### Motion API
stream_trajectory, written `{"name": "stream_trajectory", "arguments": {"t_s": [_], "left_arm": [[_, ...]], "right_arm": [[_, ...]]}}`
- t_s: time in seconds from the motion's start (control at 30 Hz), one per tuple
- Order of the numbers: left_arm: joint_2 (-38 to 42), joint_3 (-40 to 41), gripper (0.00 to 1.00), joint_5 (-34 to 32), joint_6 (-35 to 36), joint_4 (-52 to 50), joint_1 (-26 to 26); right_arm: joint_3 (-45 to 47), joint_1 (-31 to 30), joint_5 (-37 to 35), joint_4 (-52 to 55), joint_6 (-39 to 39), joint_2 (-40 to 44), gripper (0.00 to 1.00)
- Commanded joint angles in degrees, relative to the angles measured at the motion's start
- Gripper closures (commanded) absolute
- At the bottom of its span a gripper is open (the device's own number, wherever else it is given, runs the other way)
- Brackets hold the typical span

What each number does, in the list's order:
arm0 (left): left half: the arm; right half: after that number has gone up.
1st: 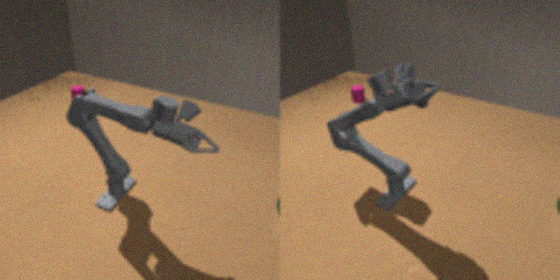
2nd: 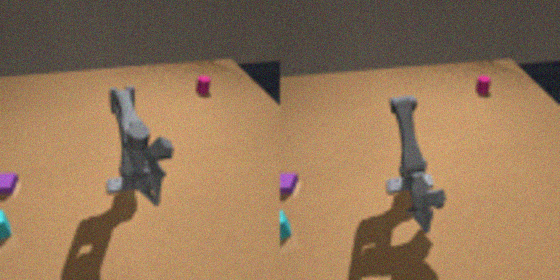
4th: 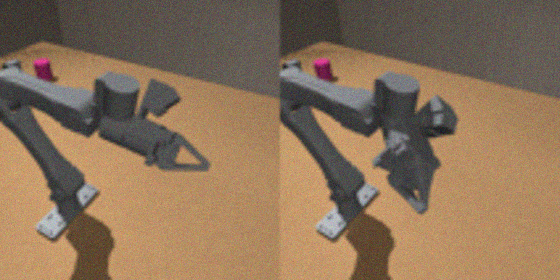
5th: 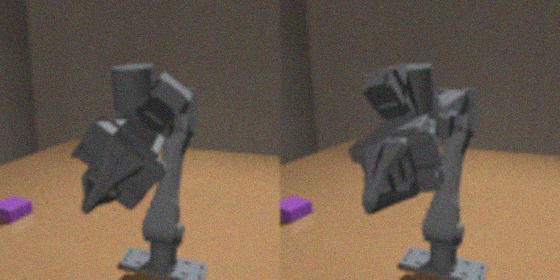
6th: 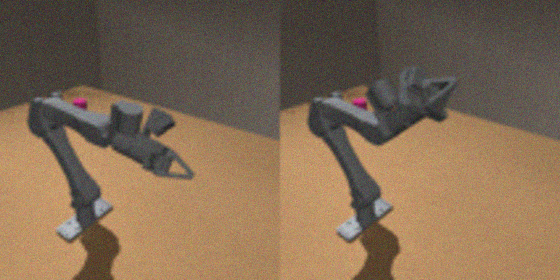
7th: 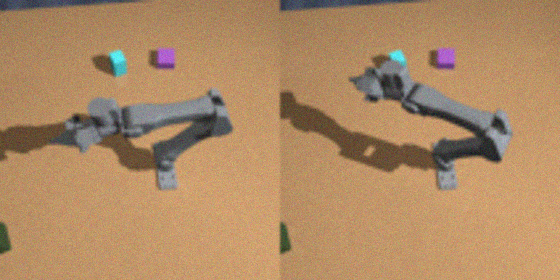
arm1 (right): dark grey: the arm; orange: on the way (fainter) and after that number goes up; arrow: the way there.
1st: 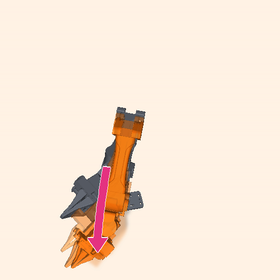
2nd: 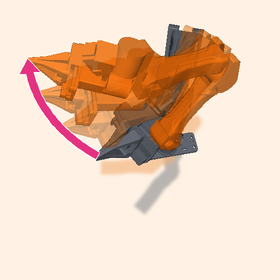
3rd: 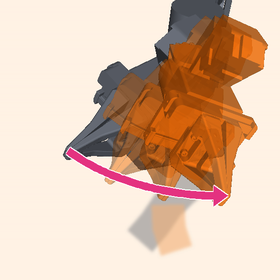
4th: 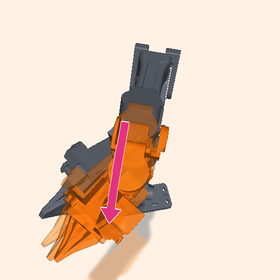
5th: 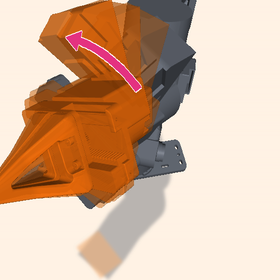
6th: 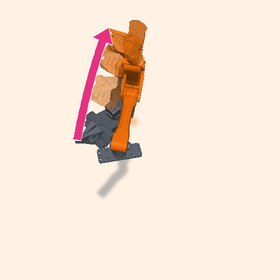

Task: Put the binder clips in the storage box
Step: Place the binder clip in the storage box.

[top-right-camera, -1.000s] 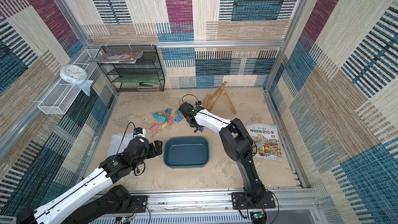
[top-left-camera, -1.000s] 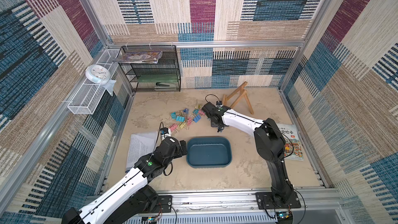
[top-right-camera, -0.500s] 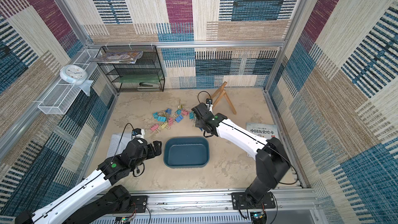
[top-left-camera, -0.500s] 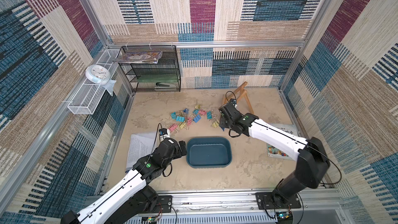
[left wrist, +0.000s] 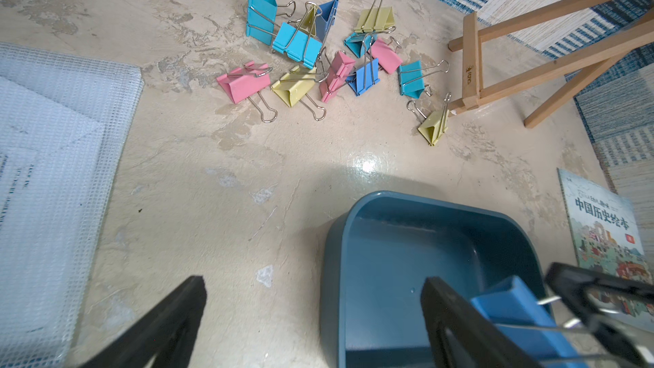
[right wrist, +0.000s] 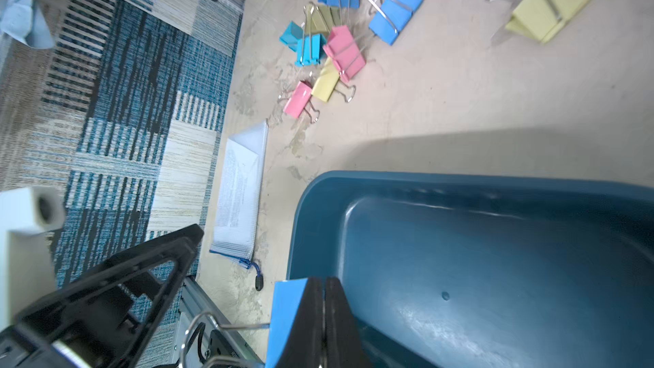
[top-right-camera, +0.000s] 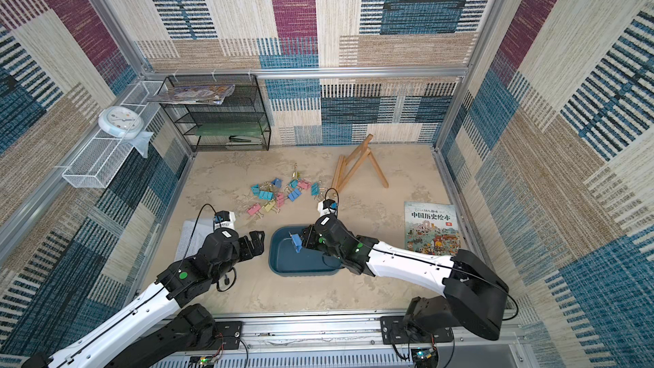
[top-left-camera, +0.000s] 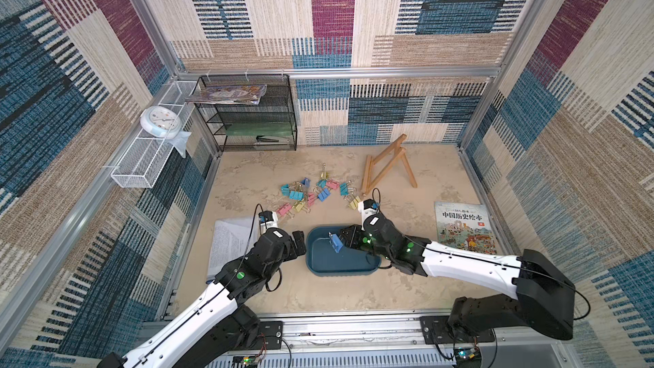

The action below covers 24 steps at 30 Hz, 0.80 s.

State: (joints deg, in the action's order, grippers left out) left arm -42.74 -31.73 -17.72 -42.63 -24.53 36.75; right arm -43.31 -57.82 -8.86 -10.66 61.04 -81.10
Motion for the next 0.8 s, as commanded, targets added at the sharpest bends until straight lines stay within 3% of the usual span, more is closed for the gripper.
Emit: {"name": "stream_trajectory", "arguments": {"t_s": [0.0,0.3,0.77], "left_arm": [[0.11,0.26,0.01,0.15,0.52,1.05,-0.1],[0.35,-0.21,0.01,1.55,1.5,-0.83,-0.1],[1.39,-0.04,0.01,0.84,1.69,-1.16,-0.1]], "right_arm": [[-1.65,-2.07,-3.86,-8.06,3.9,-5.18,1.0],[-6.41,-2.73,-9.77,-8.51,5.06,-17.93,1.0],[-4.71,-3.35,-11.1,-16.15,4.73,-23.88,1.0]]}}
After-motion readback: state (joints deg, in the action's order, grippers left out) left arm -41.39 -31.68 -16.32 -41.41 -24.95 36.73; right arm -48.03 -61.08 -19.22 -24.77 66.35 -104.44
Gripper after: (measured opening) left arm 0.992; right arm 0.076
